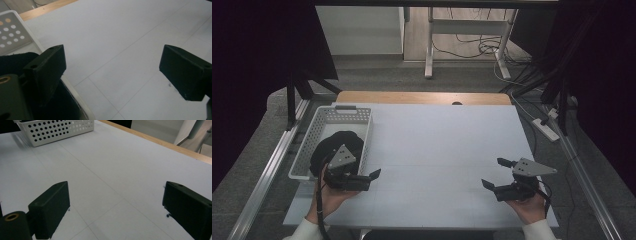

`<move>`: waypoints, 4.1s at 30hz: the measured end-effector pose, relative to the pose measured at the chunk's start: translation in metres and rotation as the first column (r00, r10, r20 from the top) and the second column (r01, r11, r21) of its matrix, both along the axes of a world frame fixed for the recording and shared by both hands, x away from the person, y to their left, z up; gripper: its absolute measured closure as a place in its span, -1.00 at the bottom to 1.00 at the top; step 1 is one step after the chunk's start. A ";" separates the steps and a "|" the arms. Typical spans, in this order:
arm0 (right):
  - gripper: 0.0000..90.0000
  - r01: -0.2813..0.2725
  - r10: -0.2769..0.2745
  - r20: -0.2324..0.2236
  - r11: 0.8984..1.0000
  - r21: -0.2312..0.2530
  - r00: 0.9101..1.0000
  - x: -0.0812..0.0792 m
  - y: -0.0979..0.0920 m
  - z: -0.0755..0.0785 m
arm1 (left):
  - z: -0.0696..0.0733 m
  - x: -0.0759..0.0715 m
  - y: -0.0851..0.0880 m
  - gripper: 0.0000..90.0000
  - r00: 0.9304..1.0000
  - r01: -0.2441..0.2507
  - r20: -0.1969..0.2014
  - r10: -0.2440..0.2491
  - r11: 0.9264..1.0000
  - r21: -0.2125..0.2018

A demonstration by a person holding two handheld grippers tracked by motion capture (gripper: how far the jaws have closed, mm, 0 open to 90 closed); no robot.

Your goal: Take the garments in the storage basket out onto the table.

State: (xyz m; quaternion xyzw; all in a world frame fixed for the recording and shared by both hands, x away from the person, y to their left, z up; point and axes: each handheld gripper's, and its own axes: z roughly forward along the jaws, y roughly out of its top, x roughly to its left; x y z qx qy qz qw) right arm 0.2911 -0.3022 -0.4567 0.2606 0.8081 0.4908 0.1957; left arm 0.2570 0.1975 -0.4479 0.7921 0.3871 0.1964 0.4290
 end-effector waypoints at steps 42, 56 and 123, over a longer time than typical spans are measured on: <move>-0.84 0.024 -0.024 -0.011 1.000 -0.008 1.000 -0.001 -0.002 -0.007 | 0.029 0.018 0.023 -0.83 0.998 -0.048 0.030 0.047 0.998 0.029; -0.84 0.024 -0.024 -0.029 1.000 0.004 0.999 -0.001 -0.001 -0.011 | 0.025 0.029 0.039 -0.83 0.997 -0.082 0.016 0.081 0.996 0.032; -0.84 0.027 -0.032 -0.067 0.997 -0.070 0.997 0.002 0.005 -0.028 | 0.003 0.099 0.112 -0.95 0.954 -0.071 -0.270 0.127 0.976 0.207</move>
